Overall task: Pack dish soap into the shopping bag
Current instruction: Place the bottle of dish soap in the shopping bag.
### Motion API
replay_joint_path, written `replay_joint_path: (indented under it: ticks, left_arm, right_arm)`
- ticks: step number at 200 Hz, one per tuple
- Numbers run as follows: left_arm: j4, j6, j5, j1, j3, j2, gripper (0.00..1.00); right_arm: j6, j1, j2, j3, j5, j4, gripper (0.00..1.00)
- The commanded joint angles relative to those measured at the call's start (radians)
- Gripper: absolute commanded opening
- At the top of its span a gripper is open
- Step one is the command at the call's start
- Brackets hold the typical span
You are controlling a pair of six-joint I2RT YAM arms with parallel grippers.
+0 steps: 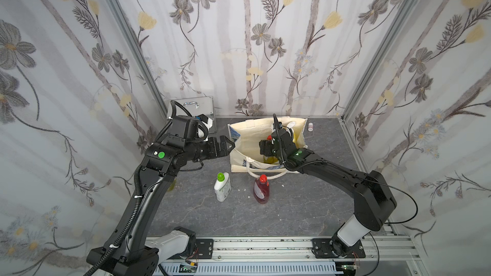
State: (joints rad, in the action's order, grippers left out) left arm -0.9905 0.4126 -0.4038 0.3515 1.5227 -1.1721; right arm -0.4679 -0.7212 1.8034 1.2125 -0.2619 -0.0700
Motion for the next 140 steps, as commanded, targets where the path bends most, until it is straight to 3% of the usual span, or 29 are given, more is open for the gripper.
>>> replay_joint_path:
  ticks: [1, 71, 140]
  left_arm:
    - [0.033, 0.015, 0.001, 0.0, 0.002, -0.005, 1.0]
    - [0.049, 0.064, 0.004, 0.001, 0.004, -0.03, 1.0]
    - [0.062, 0.1, 0.029, 0.0, 0.017, -0.045, 1.0]
  right_arm:
    - [0.006, -0.012, -0.015, 0.018, -0.042, 0.013, 0.9]
    - [0.003, -0.025, -0.06, 0.083, -0.079, -0.047, 0.98]
    - [0.017, -0.045, -0.162, 0.117, -0.01, -0.076, 1.0]
